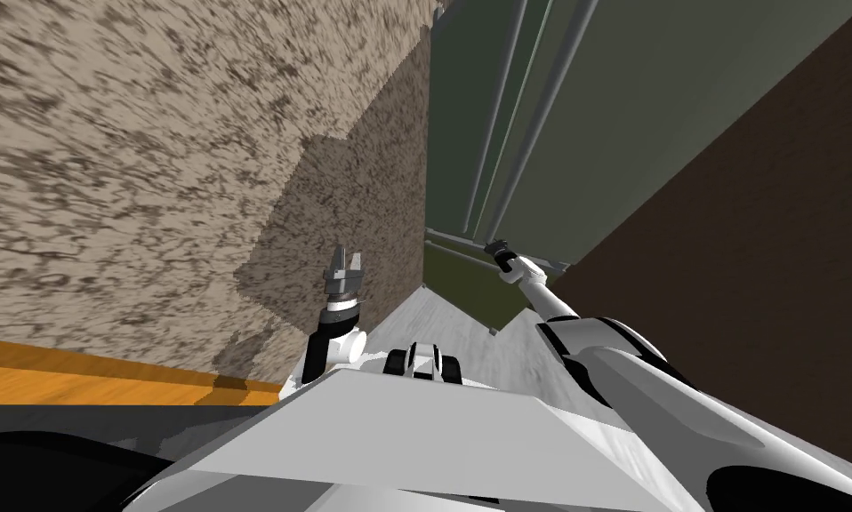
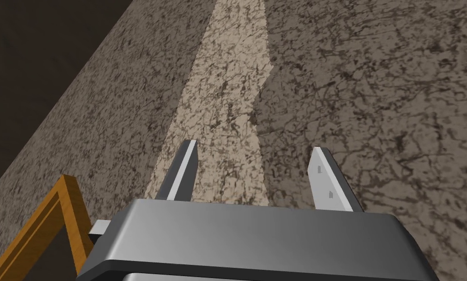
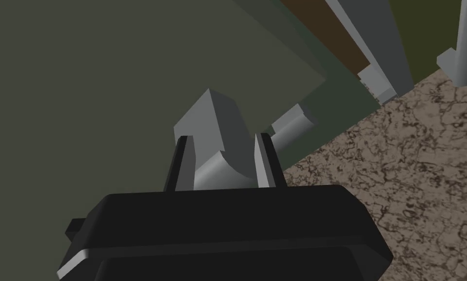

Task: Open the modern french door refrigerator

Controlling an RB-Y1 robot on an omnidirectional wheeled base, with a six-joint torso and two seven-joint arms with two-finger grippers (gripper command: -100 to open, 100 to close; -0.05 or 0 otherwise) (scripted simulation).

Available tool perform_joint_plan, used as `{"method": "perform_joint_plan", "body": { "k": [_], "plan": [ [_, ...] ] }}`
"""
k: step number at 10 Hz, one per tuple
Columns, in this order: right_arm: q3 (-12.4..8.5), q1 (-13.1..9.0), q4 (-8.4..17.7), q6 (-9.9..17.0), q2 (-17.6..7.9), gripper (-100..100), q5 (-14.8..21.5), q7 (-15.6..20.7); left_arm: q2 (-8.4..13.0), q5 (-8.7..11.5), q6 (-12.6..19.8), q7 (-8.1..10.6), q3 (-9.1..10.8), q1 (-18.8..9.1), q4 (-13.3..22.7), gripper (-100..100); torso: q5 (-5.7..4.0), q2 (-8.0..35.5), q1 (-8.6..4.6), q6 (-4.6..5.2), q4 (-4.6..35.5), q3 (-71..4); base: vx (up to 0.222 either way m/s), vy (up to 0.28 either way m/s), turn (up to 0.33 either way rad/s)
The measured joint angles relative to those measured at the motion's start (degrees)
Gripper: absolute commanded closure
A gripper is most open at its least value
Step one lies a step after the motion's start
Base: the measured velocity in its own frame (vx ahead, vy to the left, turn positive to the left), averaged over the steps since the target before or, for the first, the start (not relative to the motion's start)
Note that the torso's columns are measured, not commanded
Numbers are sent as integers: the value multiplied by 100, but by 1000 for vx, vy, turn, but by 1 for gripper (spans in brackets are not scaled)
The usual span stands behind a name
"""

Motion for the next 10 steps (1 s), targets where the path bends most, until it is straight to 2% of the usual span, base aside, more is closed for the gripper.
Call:
{"method": "perform_joint_plan", "body": {
  "k": [2, 4, 5, 6, 7, 9, 10],
  "plan": [
    [178, 45, -155, -22, -103, 100, -93, -97, 0, 0, 0, 0, 0, -1, 0, 0, 0, 19, 5, -21, -8, 7, -182, -102, 74],
    [204, -109, 101, -313, -18, 100, -67, -108, 1, 0, 0, 0, 0, -1, 0, 0, 0, 6, -1, -20, -2, 2, -143, -132, 71],
    [383, -24, -122, -269, -111, 100, -146, -193, 0, 0, 0, 0, 0, 0, 0, 0, 5, -4, 14, -7, -1, -3, -148, -108, 58],
    [508, -15, -213, -254, -160, 100, -198, -277, 0, 0, 0, 0, 0, 0, 0, 0, 5, 2, 13, -13, -3, -1, -221, -146, 87],
    [564, -118, -108, -358, -139, 100, -206, -306, 0, 0, 0, 0, 0, -1, 0, 0, 1, 20, 6, -22, -5, 9, -112, -71, 33],
    [626, -119, -79, -454, -117, 100, -211, -324, 0, 0, 0, 0, 0, 1, 0, 0, 8, -15, 1, -8, 4, -12, -126, -136, 43],
    [563, -151, -13, -631, -56, 100, -184, -290, 1, 0, 0, 0, 1, 0, 0, 0, -6, 12, -18, -11, -3, 4, -124, -139, 46]
  ]
}}
